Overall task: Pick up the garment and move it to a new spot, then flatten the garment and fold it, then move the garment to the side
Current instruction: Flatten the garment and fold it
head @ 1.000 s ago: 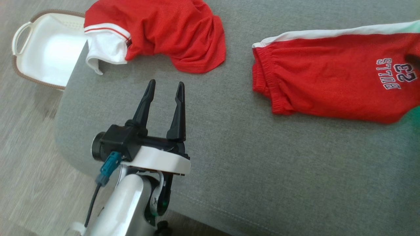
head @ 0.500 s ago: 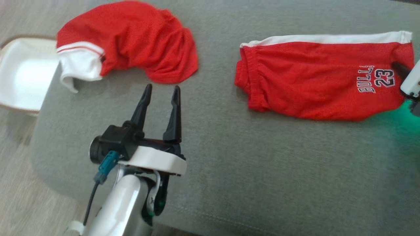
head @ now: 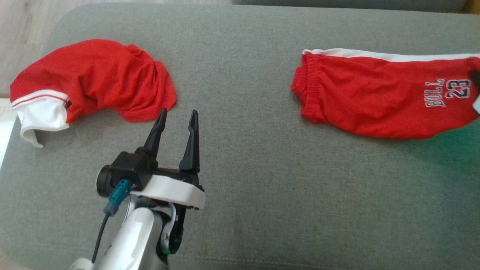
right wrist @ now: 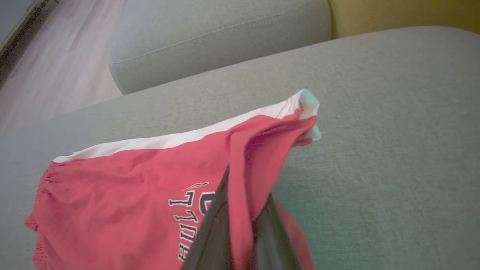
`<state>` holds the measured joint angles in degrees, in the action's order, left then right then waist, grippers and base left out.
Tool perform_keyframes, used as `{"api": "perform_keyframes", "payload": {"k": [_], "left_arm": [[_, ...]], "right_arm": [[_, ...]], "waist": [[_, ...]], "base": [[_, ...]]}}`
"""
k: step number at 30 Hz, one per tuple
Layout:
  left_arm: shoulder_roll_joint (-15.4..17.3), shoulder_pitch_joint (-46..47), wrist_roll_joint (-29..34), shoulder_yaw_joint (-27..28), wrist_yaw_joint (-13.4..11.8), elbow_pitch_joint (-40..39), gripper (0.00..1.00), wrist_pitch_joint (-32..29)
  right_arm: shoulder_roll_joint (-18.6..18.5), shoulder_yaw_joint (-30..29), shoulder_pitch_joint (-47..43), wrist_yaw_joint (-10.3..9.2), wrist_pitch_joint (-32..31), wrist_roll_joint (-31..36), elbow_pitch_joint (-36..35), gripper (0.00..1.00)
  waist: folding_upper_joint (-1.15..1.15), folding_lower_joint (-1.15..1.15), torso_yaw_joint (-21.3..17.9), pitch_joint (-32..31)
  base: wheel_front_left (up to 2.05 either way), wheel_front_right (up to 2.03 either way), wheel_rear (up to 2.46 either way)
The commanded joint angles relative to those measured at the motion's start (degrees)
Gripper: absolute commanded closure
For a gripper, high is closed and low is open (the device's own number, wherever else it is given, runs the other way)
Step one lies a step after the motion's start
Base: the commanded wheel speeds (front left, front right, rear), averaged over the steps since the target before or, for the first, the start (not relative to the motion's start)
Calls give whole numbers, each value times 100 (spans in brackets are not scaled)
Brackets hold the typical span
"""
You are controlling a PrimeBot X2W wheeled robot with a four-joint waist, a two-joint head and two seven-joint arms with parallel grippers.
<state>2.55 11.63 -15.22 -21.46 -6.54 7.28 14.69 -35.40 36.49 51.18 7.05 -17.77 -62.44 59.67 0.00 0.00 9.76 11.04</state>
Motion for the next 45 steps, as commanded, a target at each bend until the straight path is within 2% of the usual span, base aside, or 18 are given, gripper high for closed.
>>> {"api": "perform_keyframes", "payload": {"k": [1, 5, 9, 14, 21, 30, 32, 35, 39, 42, 45], "left_arm": [[33, 76, -3, 188, 15, -152, 0, 30], [33, 88, -70, 152, 24, -105, 0, 30], [33, 90, -155, 99, 12, -91, 0, 30], [33, 105, -241, 25, -25, -80, 0, 30], [33, 154, -370, -93, -108, -141, 0, 30], [32, 170, -409, -60, -168, -141, 0, 30], [32, 189, -411, -57, -161, -112, 0, 30], [32, 196, -406, -44, -159, -75, 0, 30], [32, 147, -380, 30, -152, -16, 0, 30], [32, 77, -354, 99, -131, 17, 0, 30], [32, 36, -338, 141, -94, 40, 0, 30]], "right_arm": [[-47, 80, 68, 44, 100, -16, -254, 100], [201, 264, 244, 44, 135, -4, -518, 100], [622, 457, 440, 44, 49, 4, -574, 100], [1108, 690, 630, 44, -93, 67, -251, 100], [1478, 909, 804, 44, -110, 215, 413, 100], [1888, 1058, 829, 44, 250, 68, 359, 99], [1977, 1052, 825, 44, 450, 5, 279, 0], [2062, 1047, 768, 44, 558, -127, 110, 0], [2028, 983, 609, 44, 829, -559, -653, 0], [1806, 923, 471, 44, 955, -906, -1256, 0], [1429, 761, 375, 44, 1307, -1140, -1669, 0]], "waist": [[0, 0, -46, -48], [0, 0, 7, -71], [0, 0, 177, -81], [0, 0, 482, -26], [0, 0, 846, 110], [0, 0, 668, 144], [0, 0, 603, 136], [0, 0, 534, 103], [0, 0, 369, -17], [0, 0, 225, -136], [0, 0, 123, -226]], "base": [[0, 0, 0], [0, 0, 0], [0, 0, 0], [0, 0, 0], [0, 0, 0], [0, 0, 0], [0, 0, 0], [0, 0, 0], [0, 0, 0], [0, 0, 0], [0, 0, 0]]}}
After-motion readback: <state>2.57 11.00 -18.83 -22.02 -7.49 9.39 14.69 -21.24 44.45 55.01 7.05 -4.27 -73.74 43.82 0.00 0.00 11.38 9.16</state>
